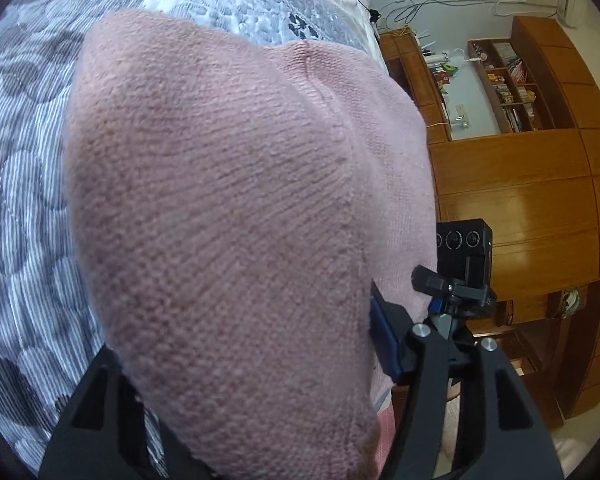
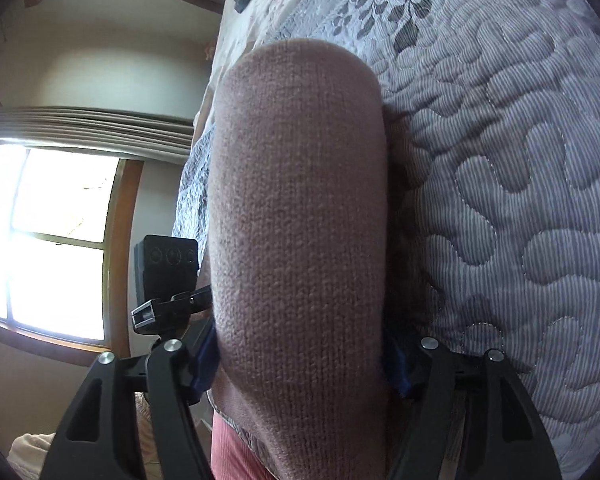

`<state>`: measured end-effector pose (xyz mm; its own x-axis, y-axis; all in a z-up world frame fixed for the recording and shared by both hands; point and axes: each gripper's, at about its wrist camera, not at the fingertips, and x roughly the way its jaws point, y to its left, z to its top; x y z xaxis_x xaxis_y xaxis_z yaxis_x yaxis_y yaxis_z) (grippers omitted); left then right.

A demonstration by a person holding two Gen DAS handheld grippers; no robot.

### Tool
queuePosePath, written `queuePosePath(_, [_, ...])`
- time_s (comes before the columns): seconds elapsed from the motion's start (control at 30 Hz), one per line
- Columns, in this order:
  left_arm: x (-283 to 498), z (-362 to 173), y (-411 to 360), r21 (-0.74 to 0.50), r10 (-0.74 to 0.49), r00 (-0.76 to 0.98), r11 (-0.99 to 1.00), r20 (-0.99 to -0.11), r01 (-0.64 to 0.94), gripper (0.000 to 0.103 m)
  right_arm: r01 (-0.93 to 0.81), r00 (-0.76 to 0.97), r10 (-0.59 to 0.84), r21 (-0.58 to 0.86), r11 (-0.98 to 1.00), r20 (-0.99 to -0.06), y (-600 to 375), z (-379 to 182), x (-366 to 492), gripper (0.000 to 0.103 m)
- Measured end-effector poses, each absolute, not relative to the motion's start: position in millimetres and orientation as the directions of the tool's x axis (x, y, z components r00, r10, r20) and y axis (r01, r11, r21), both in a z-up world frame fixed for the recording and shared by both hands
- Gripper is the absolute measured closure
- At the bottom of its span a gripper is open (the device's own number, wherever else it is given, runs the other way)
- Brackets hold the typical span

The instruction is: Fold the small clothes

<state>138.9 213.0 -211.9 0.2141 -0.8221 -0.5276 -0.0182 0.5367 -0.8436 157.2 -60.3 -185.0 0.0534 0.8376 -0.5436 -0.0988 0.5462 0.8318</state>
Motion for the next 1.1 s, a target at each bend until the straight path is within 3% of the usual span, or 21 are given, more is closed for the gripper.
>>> queuePosePath(0.27, [115,-189,217,-0.754,-0.723,0.266,0.657,-0.638,-0.024,0.038,-0.084,0.047,0.794,0.789,0.608,-0.606,-75,-173,143,0.027])
queuePosePath(0.67, [12,-146,213,-0.634,-0.583,0.368,0.773,-0.724,-0.023,0.038,-0.114,0.044,0.715,0.707,0.698,-0.698,-115,-173,71,0.028])
queuePosePath(0.73, [4,-142,204,-0.602,-0.561,0.359,0.798,-0.746,-0.004,0.038,-0.095,0.052,0.722,0.716,0.691,-0.69,-121,-177,64,0.031])
queuePosePath(0.9, [-4,-143,190,-0.543,-0.51,0.338,0.84,-0.791,-0.005,0.047,-0.086,0.05,0.731,0.726,0.682,-0.68,-128,-179,54,0.066])
queuePosePath(1.1, [-5,-141,188,-0.5,-0.469,0.327,0.866,-0.821,-0.014,0.052,-0.161,0.058,0.699,0.684,0.711,-0.713,-115,-156,45,0.077])
